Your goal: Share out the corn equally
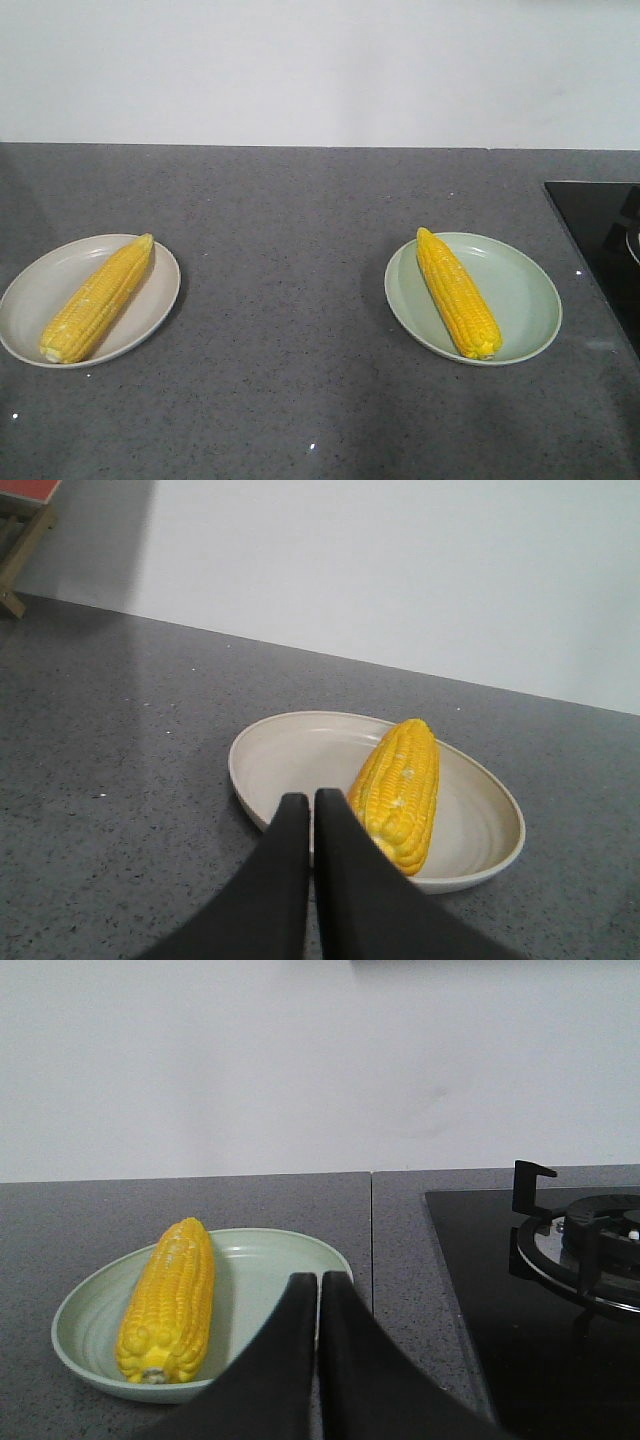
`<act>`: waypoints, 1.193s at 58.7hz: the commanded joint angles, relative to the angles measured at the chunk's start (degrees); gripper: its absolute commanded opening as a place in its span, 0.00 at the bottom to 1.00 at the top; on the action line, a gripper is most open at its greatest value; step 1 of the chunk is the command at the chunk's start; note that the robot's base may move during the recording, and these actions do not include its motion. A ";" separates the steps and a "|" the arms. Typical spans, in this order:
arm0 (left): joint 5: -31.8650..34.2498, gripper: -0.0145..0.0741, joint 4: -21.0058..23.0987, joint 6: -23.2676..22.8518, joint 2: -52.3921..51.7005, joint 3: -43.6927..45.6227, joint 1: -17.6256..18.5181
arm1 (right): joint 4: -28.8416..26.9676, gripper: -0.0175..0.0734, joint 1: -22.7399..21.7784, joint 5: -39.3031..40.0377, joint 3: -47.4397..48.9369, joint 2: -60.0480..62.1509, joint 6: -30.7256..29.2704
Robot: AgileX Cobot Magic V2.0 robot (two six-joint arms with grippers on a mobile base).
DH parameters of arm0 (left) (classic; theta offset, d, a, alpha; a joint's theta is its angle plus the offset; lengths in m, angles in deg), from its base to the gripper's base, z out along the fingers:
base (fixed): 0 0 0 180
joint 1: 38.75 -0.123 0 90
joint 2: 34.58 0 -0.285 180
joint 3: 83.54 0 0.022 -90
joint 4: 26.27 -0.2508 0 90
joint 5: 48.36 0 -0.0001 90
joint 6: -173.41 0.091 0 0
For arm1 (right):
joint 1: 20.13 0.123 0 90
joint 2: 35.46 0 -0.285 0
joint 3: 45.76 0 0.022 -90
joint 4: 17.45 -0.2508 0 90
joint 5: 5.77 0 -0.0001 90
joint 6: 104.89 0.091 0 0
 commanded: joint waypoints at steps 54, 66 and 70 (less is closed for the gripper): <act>3.90 0.16 0.05 -0.58 -0.87 1.29 0.08 | 0.04 0.19 -0.21 7.34 -1.05 0.39 -0.07; 3.90 0.16 0.05 -0.58 -0.87 1.29 0.08 | 0.04 0.19 -0.21 7.29 -1.05 0.39 -0.07; 3.90 0.16 0.05 -0.58 -0.87 1.29 0.08 | 0.04 0.19 -0.21 7.29 -1.05 0.39 -0.07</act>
